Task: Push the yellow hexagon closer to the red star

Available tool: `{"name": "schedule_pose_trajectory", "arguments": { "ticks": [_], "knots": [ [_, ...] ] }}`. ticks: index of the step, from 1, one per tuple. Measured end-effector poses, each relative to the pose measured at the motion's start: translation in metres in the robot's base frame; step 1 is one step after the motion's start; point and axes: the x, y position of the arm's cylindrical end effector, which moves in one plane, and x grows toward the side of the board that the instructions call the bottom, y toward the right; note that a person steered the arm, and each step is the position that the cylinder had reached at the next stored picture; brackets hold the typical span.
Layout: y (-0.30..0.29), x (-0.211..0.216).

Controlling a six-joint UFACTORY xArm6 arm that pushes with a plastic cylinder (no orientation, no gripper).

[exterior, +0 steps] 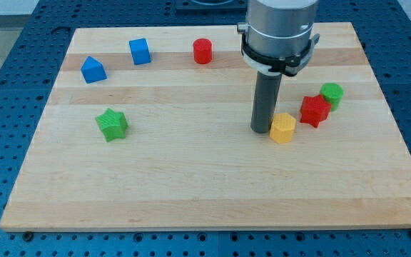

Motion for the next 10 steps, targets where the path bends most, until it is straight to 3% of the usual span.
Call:
{"name": "schedule_pose_trajectory", "arguments": {
  "ticks": [2, 3, 4, 5, 6, 9, 10],
  "knots": [
    [-0.053, 0.036],
    [-0.037, 0.061],
    [0.006, 0.051],
    [0.014, 0.035],
    [0.032, -0.008],
    [0.047, -0.018],
    [0.022, -0.025]
  ]
}}
